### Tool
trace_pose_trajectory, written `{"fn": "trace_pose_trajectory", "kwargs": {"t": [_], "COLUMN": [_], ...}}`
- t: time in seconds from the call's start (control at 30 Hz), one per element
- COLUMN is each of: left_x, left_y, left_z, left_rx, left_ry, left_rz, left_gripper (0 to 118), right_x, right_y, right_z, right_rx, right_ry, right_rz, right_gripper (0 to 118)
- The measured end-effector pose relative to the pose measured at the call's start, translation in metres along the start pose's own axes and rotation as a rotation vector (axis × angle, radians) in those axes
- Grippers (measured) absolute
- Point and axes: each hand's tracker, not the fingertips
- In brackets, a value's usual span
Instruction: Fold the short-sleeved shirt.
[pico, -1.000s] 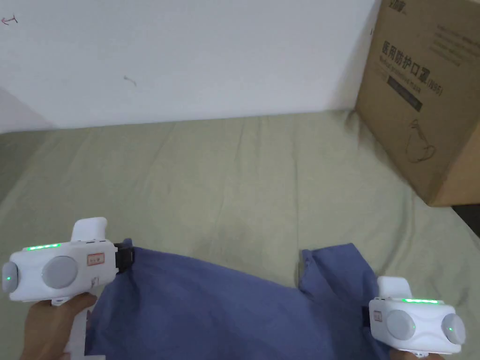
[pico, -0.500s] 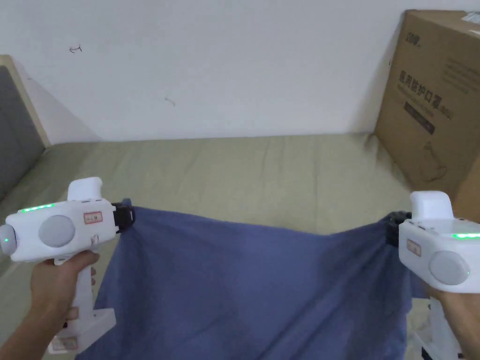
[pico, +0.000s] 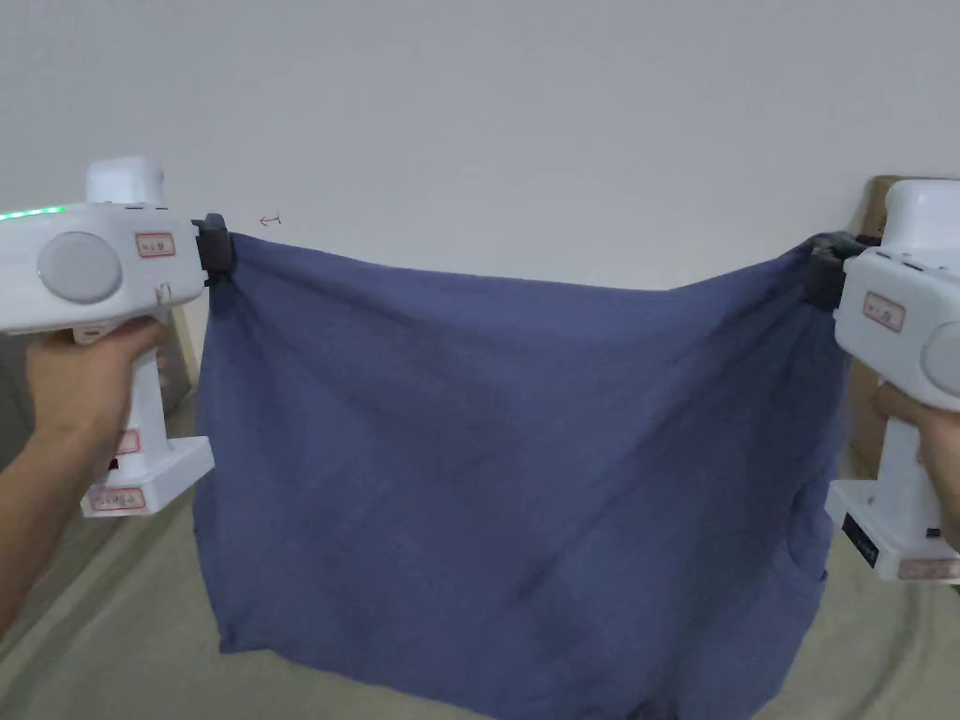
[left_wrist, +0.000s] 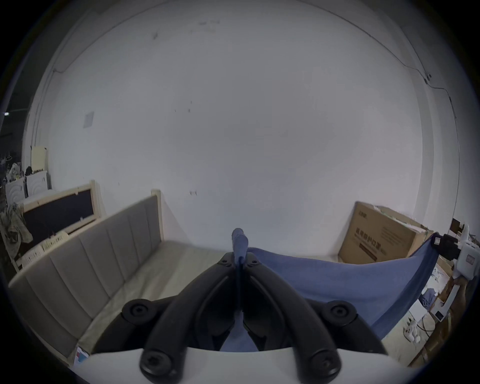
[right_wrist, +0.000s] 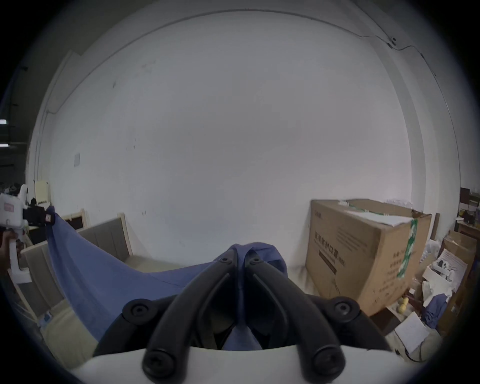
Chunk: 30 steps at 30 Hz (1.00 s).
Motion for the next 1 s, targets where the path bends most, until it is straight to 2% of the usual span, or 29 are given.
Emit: {"fn": "trace_pose_trajectory", "kwargs": {"t": [0.2,0.4,0.73,1.0], "left_x": [-0.005,-0.014,-0.022,-0.033], "left_y": [0.028,0.004,-0.129,-0.235], "left_z": [-0.012,-0.056,-0.114,-0.079], "left_rx": [0.072,0.054,-0.100,-0.261], "left_ry": [0.008,0.009,-0.011,-0.032], "left_rz": [0.033,0.038,0.024,0.026], "left_gripper": [2,2,2,2], "right_x": [-0.005,0.000,0.017,0.025], "right_y": [0.035,0.018,-0.111,-0.207], "right_z": [-0.025,-0.053,-0.085,-0.041], "right_rx": [0.076,0.078,-0.129,-0.305], "right_ry": [0.010,0.028,0.042,0.053], "right_rz": [-0.002,-0.017,-0.034,-0.095], "right_gripper": [4,4,4,4]}}
